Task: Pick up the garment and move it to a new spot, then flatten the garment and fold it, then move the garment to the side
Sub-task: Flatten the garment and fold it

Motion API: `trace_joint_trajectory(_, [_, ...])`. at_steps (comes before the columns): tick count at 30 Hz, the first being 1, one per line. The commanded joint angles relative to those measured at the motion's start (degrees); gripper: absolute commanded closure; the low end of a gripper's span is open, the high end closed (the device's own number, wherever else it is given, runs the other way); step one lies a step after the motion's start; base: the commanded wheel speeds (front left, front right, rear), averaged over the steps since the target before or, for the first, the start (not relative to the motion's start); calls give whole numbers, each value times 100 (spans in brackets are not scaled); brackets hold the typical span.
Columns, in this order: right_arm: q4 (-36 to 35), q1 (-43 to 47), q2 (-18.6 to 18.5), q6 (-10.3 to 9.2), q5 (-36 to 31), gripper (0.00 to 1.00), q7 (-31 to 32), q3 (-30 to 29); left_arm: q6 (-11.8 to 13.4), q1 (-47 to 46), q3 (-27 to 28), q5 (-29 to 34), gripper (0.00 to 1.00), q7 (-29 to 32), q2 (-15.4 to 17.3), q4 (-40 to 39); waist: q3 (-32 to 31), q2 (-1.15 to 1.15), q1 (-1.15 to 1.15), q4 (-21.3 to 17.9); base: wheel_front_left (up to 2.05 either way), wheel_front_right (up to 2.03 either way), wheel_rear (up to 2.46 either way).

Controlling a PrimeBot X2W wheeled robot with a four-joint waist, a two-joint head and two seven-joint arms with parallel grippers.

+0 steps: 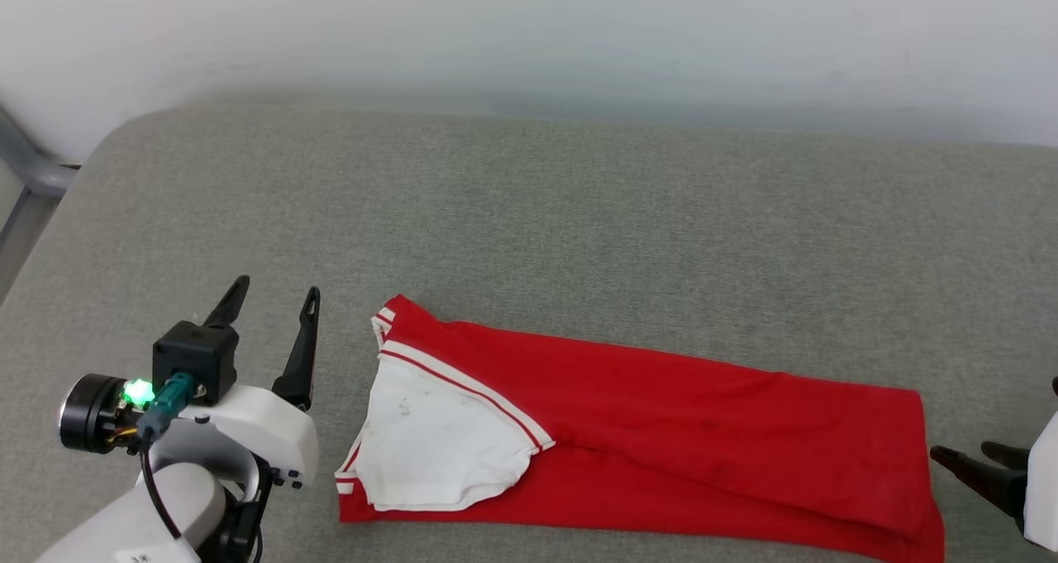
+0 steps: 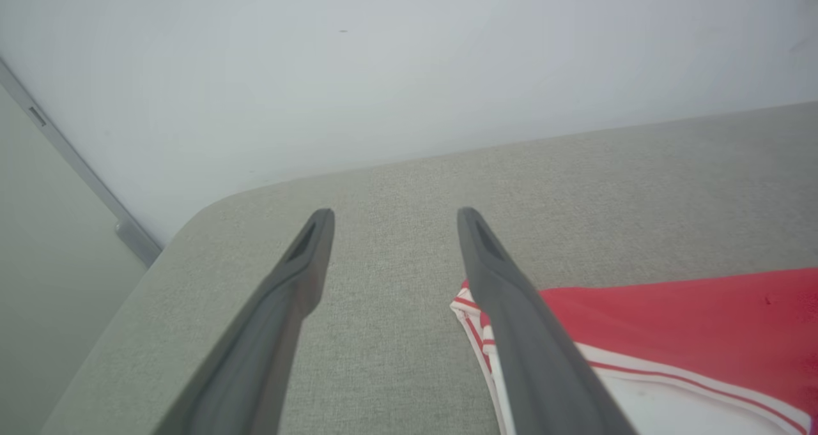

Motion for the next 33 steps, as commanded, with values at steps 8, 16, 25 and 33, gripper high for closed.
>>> trace_joint_trajectory(8, [261, 47, 262, -5, 6, 0, 474, -216, 485, 1076, 1399, 1536, 0, -32, -621, -594, 204, 0, 0, 301, 0, 0, 0])
trace_joint_trajectory(16, [598, -50, 509, -5, -210, 0, 526, -158, 236, 1931, 2413, 2406, 0, -33, -1369, -761, 417, 0, 0, 468, 0, 0, 0])
trace_joint_trajectory(25, [939, -13, 812, 6, -47, 0, 604, 326, -296, 2658, 3305, 3159, 0, -28, -2243, -630, 521, 0, 0, 552, 0, 0, 0])
trace_joint_trajectory(33, [917, -3, 774, 26, 145, 65, 459, 702, -816, 2959, 3843, 3618, 0, -29, -2805, -452, 471, 0, 0, 562, 0, 0, 0])
